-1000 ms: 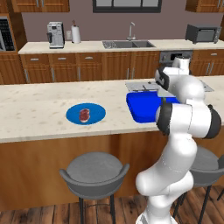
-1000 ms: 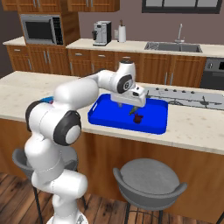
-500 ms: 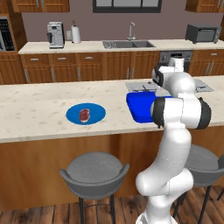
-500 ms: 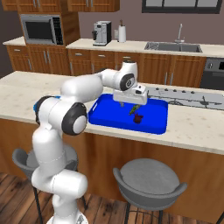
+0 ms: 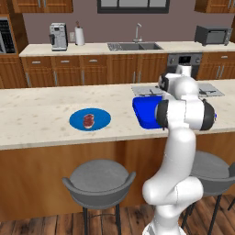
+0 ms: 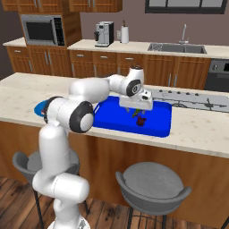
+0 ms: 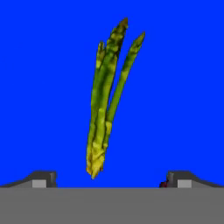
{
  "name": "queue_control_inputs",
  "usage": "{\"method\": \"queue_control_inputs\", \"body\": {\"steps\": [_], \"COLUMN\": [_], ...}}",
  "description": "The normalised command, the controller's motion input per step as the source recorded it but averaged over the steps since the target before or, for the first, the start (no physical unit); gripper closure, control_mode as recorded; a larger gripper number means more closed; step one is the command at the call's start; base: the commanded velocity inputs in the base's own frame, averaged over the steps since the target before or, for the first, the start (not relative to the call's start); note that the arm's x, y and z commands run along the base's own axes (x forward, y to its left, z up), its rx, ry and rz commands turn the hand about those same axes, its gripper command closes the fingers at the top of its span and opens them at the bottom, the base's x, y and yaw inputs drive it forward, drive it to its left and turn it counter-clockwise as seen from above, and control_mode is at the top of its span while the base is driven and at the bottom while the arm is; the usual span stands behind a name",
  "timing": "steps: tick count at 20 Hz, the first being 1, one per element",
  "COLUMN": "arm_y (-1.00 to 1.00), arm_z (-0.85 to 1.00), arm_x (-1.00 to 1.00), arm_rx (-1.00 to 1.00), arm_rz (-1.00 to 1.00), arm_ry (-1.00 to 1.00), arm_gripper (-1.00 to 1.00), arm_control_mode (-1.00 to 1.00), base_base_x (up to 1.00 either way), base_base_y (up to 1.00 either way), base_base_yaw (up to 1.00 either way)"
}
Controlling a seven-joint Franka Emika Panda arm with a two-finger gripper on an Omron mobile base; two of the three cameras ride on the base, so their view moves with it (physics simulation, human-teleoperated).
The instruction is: Create a steak meal by picking up the steak and asparagus from the tray and placing them on the plate. Leave the beet on the tray.
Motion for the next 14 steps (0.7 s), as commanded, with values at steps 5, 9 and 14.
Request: {"method": "queue_control_inputs", "body": {"steps": [5,9,14], "arm_y": [0.0,0.0,0.0], "arm_z": [-0.29,-0.26,-0.26], "arm_x": [0.31,0.33,0.33], "arm_rx": [0.0,0.0,0.0], "arm_rz": [0.04,0.04,0.05], "arm_ry": [0.0,0.0,0.0], "arm_gripper": [-1.0,-1.0,-1.0], "arm_control_mode": [-1.0,-1.0,-1.0], "base_base_x": [0.0,0.0,0.0], "base_base_y": [0.0,0.0,0.0], "base_base_yaw": [0.0,0.0,0.0]}}
